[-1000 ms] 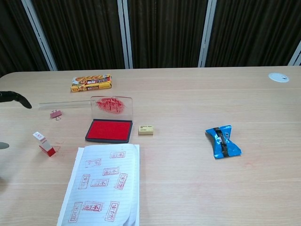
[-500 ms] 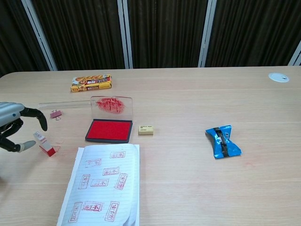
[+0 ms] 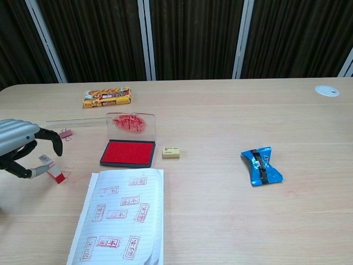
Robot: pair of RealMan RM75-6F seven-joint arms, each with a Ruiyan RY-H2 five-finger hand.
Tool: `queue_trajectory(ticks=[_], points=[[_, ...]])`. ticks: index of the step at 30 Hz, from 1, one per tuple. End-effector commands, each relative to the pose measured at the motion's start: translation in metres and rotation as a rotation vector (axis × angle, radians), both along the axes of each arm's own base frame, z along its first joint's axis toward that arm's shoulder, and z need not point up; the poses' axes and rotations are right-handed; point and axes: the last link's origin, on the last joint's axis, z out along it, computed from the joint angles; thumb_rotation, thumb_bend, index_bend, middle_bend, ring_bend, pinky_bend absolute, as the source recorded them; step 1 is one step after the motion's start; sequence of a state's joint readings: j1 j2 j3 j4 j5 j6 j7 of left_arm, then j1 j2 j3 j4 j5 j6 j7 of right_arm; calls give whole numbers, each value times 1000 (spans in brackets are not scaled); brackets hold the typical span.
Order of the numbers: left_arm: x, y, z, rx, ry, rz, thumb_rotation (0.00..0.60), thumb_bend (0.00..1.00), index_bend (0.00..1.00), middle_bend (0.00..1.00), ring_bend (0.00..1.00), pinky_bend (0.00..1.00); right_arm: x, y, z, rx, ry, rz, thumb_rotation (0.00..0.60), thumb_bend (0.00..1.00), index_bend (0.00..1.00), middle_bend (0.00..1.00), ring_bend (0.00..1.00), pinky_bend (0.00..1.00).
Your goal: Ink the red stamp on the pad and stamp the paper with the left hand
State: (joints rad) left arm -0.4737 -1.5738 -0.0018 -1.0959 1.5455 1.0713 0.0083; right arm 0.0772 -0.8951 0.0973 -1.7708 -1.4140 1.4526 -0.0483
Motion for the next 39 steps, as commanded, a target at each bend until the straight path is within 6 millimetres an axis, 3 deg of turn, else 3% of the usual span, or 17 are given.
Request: queue_trajectory(ticks=[1,27,39], points=[[-2,0,-1,-6,18,-12,600,325,400,342,788,885,0,0,0,0,1,-2,600,0,0,0,0,0],[-9,7,-1,2,54,-48,600,331,462,393,788,884,-3,-2,-2,3,12,-16,600,0,0,0,0,0],[-10,7,-4,-4,53,-45,600,365,569,479,788,884,-3,-2,-2,1,14,-18,600,0,0,0,0,0]])
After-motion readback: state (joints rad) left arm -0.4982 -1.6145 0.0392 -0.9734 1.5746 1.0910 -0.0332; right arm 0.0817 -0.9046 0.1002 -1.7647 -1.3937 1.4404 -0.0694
